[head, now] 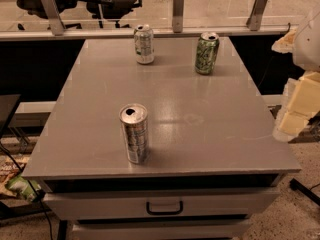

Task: Move redbull can near 7up can

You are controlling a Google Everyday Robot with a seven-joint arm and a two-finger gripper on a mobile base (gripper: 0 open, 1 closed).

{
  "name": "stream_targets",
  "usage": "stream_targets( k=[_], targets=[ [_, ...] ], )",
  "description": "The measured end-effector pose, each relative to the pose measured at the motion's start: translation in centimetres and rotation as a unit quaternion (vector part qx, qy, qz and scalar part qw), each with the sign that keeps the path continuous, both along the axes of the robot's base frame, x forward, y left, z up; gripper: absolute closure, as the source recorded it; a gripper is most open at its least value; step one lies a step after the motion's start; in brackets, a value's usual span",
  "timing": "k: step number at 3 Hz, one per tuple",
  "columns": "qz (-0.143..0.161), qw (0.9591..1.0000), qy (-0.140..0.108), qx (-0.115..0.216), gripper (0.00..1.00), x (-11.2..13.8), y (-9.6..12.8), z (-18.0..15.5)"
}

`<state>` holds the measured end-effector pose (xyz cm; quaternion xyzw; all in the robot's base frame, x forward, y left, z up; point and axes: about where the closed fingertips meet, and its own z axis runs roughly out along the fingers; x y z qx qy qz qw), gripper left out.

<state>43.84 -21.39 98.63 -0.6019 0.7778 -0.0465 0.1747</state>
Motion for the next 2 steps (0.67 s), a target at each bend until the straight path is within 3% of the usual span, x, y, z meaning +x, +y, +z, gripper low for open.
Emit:
stream_targets(
  k=[1,2],
  targets=[
    [0.000,1.0000,-0.001,0.000,0.00,0.0,0.0,0.1],
    [0.020,0.9995,0.020,0.011,0.00,0.9,2.2,-1.1]
  ],
)
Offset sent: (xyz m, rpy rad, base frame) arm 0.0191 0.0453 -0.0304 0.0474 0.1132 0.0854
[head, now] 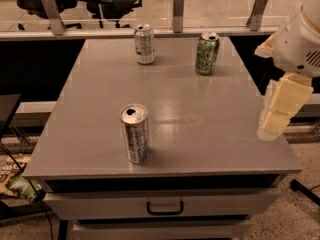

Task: Move redbull can near 7up can

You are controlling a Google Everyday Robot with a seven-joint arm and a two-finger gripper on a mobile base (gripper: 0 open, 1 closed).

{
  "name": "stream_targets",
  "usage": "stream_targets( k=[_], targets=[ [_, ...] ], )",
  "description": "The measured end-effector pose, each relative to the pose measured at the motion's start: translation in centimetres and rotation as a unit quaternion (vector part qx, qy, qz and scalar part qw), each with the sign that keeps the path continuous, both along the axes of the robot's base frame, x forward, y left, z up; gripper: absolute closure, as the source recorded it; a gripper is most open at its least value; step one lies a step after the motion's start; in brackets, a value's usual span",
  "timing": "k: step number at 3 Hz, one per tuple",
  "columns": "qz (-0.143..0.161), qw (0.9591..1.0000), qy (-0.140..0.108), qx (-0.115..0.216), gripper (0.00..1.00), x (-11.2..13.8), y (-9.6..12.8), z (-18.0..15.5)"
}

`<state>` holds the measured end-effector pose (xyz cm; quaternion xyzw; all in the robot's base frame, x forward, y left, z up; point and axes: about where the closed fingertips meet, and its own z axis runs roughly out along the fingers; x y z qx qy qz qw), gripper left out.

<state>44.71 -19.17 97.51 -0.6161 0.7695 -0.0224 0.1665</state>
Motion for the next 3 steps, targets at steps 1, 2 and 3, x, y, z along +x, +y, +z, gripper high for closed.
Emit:
stream_targets(
  k=[1,2,3],
  targets=[
    [0.038,0.9990,-0.003,0.021,0.00,0.6,3.6,-1.2],
    [0.077,0.9956,-0.008,0.053,0.00,1.1,7.9,-2.7],
    [0.105,0.9896,-0.007,0.098,0.00,1.5,12.1,-3.5]
  ],
)
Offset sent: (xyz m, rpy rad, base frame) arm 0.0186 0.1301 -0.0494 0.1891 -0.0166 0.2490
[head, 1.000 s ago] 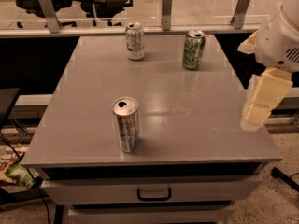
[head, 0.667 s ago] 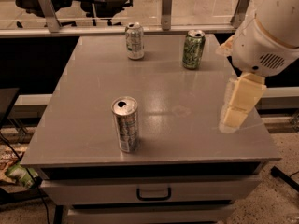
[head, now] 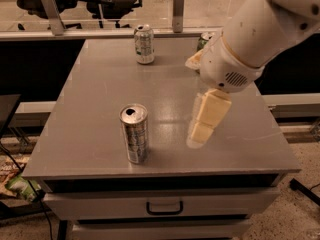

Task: Move redbull can near 7up can

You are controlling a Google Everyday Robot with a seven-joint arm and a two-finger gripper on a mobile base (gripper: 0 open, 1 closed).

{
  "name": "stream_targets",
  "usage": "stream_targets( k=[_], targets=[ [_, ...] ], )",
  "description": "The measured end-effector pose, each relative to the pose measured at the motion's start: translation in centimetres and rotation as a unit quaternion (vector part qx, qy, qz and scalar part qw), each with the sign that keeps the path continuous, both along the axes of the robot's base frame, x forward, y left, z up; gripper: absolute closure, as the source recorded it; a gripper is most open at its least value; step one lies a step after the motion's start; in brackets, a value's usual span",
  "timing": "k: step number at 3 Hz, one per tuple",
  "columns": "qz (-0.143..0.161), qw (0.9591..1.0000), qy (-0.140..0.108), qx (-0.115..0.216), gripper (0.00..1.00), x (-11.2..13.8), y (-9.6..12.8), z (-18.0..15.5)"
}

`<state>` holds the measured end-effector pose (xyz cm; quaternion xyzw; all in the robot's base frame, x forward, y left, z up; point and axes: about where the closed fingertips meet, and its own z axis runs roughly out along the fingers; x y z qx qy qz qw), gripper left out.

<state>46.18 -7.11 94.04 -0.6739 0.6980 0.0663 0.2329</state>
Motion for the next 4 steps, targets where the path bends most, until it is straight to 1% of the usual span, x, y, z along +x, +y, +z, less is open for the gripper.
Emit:
stream_targets(
  k=[1,2,3,4],
  targets=[
    [0.034,0.9981,0.019,0.048,0.00,-0.9,4.0,-0.5],
    [0.067,0.9938,0.040,0.080,0.00,-2.8,6.9,-0.8],
    [0.086,0.9911,0.047,0.090,0.00,-4.1,8.8,-1.2],
    [0.100,0.9902,0.041,0.089,0.00,-4.7,10.3,-2.0]
  ],
)
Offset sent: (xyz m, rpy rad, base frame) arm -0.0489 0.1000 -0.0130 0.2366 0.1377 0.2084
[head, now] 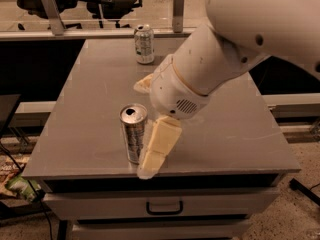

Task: Move redbull can near 7up can

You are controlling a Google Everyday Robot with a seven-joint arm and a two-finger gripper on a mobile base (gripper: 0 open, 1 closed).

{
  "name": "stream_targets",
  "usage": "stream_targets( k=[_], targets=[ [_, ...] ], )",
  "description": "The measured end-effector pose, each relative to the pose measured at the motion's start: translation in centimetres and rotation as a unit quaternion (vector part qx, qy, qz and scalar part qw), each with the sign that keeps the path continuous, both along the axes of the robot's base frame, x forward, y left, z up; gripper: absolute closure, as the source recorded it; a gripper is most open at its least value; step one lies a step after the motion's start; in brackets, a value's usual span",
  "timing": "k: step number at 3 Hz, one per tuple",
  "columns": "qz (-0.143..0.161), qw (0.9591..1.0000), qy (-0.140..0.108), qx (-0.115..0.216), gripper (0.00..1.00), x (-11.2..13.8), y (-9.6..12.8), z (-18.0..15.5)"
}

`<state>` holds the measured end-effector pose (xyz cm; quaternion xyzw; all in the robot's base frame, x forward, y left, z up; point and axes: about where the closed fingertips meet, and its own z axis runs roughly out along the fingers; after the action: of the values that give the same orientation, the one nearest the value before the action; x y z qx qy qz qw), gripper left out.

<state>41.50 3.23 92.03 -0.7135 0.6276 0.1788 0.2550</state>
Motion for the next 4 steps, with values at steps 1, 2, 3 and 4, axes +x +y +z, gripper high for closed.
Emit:
stream_targets(
  k=[1,2,3,4],
  targets=[
    [0.003,0.9999,-0.008,-0.005,0.18,0.3,0.4,-0.5],
    [0.006,0.9998,-0.014,-0.008,0.41,0.8,0.3,-0.7],
    [0.005,0.9998,-0.015,-0.014,0.64,1.6,0.2,-0.5],
    [-0.001,0.9997,-0.017,-0.016,0.88,3.6,0.2,0.4]
  ],
)
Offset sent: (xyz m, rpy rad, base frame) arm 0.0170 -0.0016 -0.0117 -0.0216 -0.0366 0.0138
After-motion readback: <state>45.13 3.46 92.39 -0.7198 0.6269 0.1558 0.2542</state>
